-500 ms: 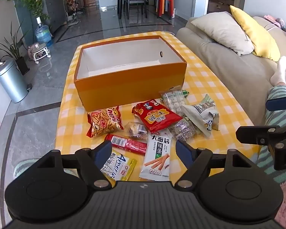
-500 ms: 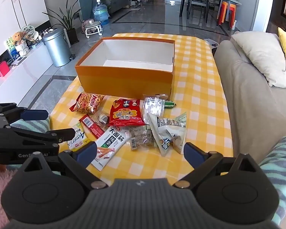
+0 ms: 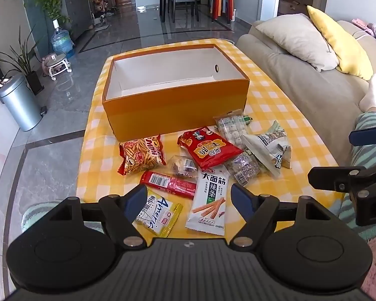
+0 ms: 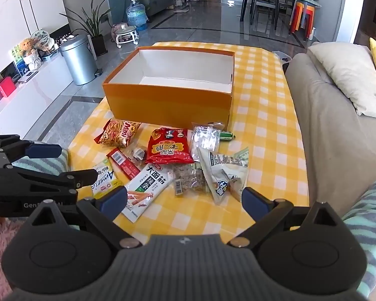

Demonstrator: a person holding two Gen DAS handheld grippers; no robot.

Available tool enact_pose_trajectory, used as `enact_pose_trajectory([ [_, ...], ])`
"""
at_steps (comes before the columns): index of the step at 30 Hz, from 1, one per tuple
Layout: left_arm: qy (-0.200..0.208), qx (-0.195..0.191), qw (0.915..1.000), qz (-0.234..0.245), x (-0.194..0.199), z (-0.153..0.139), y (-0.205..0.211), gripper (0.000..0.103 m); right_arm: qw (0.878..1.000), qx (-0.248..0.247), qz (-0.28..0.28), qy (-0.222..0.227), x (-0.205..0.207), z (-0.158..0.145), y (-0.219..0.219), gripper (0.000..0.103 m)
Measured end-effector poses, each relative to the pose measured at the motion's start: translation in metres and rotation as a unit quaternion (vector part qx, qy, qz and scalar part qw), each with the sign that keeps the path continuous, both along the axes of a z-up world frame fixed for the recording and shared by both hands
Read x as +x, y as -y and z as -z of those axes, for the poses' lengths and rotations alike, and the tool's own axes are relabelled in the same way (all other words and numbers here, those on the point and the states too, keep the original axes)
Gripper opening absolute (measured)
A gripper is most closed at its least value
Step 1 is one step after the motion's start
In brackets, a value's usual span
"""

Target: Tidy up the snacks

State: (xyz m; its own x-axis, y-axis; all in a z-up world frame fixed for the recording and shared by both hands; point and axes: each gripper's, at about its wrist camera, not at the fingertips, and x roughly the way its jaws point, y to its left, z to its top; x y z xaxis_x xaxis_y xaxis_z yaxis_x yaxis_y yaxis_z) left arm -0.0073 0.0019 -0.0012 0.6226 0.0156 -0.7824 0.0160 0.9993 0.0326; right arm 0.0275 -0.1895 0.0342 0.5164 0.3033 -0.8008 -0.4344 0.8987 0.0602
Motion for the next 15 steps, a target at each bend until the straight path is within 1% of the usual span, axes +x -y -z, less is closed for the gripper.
enact_pose_trajectory([
  [3, -0.002, -0.002, 1.0000, 0.000, -0.0002, -0.0003, -0.0006, 0.087, 1.000, -0.002, -0.002, 0.000, -0.0002, -0.0002, -0.0019, 0.095],
  [4, -0.004, -0.003, 1.0000, 0.000, 0.0003, 0.0001, -0.0002, 0.087, 1.000, -0.001, 0.001, -0.007, 0.0021, 0.0007, -0.0022, 0.095],
  [15, -0.007, -0.003, 1.0000, -0.002, 0.0006, 0.0009, -0.0002, 0.085, 1.000, -0.003, 0.000, -0.004, -0.0005, -0.0017, -0.0020, 0.095],
])
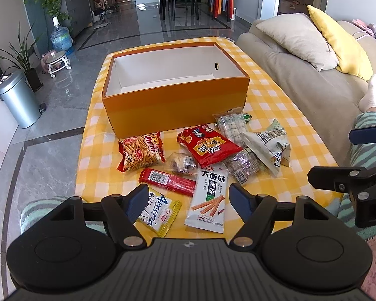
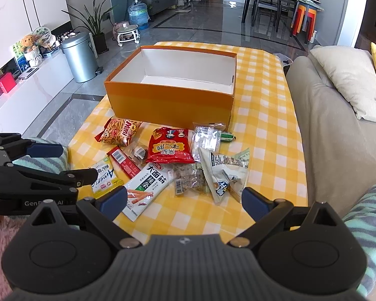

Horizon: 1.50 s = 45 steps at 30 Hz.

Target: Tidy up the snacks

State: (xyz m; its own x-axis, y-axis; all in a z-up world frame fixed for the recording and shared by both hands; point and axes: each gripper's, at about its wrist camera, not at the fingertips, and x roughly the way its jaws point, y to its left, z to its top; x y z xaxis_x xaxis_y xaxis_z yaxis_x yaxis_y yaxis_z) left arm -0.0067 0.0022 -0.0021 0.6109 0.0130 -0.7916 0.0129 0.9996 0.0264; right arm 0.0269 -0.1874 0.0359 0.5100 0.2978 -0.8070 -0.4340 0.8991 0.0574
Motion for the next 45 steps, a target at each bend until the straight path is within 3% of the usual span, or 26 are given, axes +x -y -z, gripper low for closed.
enact_pose_trajectory([
  [45, -0.016, 0.001, 0.9999, -0.004, -0.0001, 0.0031, -0.0014, 0.083, 1.000, -0.009, -0.012, -0.013, 0.0020, 0.0083, -0.0059, 0.095],
])
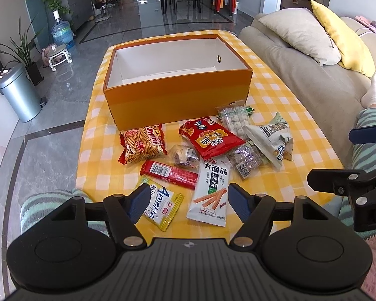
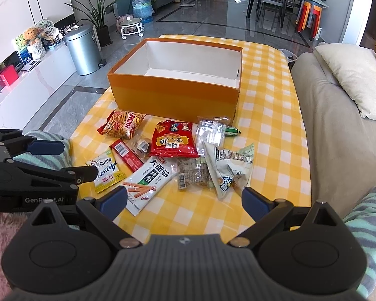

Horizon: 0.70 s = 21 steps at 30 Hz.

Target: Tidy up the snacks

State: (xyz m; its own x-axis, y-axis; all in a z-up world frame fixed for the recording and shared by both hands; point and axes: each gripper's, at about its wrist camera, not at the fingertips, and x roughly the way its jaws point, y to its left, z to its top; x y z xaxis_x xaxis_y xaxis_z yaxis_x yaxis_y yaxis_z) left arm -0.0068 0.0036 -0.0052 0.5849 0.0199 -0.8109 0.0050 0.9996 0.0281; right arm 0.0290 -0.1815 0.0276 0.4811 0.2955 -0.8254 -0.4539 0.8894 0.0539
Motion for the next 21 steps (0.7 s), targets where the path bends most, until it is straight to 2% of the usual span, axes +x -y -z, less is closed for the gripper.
enact_pose_trajectory([
  [16, -0.002, -0.001, 1.0000, 0.000, -0.0005, 0.0013, 0.0016, 0.082, 1.000, -0.006, -0.004, -0.002, -0.0004, -0.0005, -0.0024, 0.095],
  [21, -0.014, -0.022, 0.9996, 0.007, 0.0051, 0.0038, -0.0001, 0.082, 1.000, -0.001, -0.012, -0.004, 0.0006, 0.0010, -0.0038, 0.092],
])
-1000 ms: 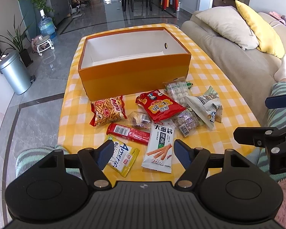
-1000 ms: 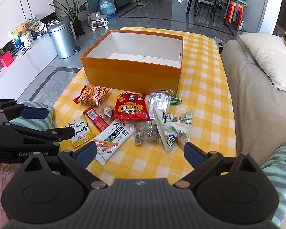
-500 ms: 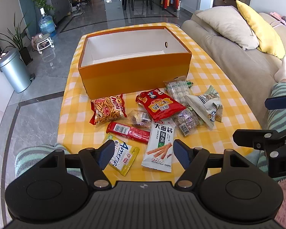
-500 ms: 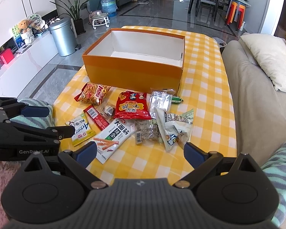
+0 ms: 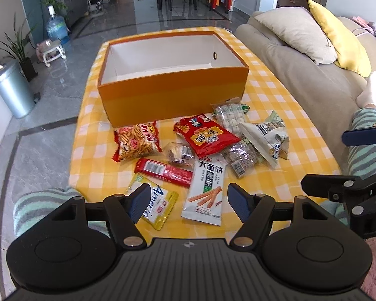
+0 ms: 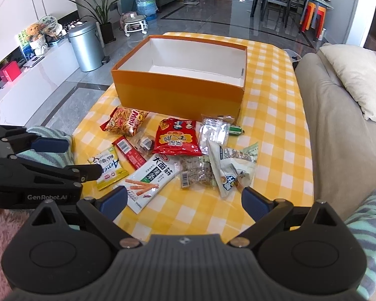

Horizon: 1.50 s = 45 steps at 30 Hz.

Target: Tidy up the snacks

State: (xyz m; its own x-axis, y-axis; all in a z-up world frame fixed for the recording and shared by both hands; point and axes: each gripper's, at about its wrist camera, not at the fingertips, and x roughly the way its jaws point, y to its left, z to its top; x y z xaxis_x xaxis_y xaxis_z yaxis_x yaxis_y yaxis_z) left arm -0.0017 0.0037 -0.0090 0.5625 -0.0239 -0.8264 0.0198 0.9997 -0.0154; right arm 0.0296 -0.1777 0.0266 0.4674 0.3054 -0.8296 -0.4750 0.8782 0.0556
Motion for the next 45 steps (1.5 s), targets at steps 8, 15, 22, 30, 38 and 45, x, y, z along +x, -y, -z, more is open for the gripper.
enact_pose_trajectory([
  [8, -0.005, -0.036, 0.9993, -0.002, 0.020, -0.001, -0.011, 0.073, 1.000, 0.002, -0.011, 0.009, 0.014, 0.005, -0.001, 0.079],
  [15, -0.023, -0.068, 0.9974, -0.010, 0.051, 0.008, -0.018, 0.072, 1.000, -0.015, 0.019, 0.000, 0.048, 0.030, 0.008, 0.076],
  [22, -0.031, -0.085, 0.9959, -0.010, 0.085, 0.026, -0.013, 0.073, 0.998, -0.020, 0.062, -0.027, 0.084, 0.063, 0.017, 0.076],
  [30, -0.063, -0.094, 0.9936, -0.008, 0.126, 0.055, 0.002, 0.087, 0.995, -0.017, 0.084, -0.053, 0.114, 0.094, 0.021, 0.076],
  [38, -0.142, -0.098, 0.9817, -0.081, 0.168, 0.084, 0.009, 0.087, 0.993, -0.007, 0.096, -0.066, 0.138, 0.114, 0.027, 0.076],
  [45, -0.160, -0.073, 0.9777, -0.115, 0.189, 0.096, 0.016, 0.089, 0.992, 0.029, 0.097, -0.081, 0.154, 0.123, 0.031, 0.066],
])
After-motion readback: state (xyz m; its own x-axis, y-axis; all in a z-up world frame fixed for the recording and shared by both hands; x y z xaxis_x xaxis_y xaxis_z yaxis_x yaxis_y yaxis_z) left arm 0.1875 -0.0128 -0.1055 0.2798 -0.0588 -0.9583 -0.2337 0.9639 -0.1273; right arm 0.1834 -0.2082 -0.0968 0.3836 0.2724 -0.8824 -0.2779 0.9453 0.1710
